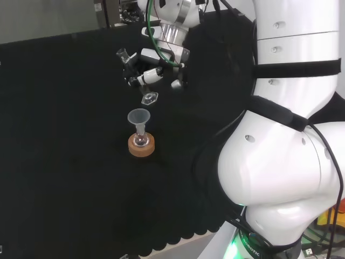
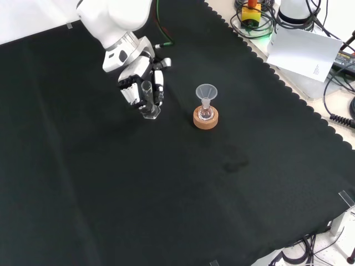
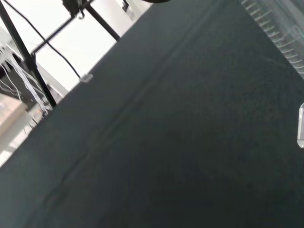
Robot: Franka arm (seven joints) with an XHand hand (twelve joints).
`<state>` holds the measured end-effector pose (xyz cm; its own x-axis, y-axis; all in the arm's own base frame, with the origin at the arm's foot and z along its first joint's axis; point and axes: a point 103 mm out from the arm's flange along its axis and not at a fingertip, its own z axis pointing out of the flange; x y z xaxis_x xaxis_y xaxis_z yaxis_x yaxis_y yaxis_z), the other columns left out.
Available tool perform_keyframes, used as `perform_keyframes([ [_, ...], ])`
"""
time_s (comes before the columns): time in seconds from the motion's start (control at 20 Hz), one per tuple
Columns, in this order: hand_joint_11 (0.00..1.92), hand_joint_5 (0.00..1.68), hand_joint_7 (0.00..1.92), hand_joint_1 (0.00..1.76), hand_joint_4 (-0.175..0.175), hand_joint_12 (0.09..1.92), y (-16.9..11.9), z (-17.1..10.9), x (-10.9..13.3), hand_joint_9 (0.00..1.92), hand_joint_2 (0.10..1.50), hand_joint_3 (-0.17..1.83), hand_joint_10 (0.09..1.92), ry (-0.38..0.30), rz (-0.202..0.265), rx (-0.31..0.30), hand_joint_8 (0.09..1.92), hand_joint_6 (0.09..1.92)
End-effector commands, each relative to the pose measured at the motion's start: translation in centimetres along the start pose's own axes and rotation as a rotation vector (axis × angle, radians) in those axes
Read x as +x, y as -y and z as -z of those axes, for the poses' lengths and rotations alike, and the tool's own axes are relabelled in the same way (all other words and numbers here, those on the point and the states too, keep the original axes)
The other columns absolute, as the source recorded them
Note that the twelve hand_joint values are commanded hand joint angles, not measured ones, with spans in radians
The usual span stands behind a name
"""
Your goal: Put the graduated cylinder back on the table.
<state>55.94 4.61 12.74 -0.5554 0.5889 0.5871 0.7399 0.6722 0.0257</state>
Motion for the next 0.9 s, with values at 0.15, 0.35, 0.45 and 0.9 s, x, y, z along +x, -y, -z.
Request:
perform_keyframes([
  [0.15, 1.36, 1.01, 1.30, 1.14, -0.129, 0.66, -2.9, -1.5, -1.3, 1.43, 1.16, -0.10, 0.09, -0.104, 0.060, -0.043, 0.19, 0.99],
  [0.35, 1.35, 1.01, 1.30, 1.14, -0.131, 0.66, -3.6, -2.2, -1.9, 1.43, 1.16, -0.10, 0.09, -0.141, 0.070, -0.063, 0.19, 0.99],
  [0.45, 1.35, 1.01, 1.30, 1.14, -0.133, 0.66, -3.8, -2.4, -2.3, 1.43, 1.16, -0.10, 0.09, -0.149, 0.071, -0.067, 0.19, 0.99],
  [0.9, 1.32, 1.01, 1.26, 1.14, -0.136, 0.66, -3.8, -2.5, -3.5, 1.39, 1.16, -0.11, 0.09, -0.155, 0.076, -0.157, 0.17, 0.99],
])
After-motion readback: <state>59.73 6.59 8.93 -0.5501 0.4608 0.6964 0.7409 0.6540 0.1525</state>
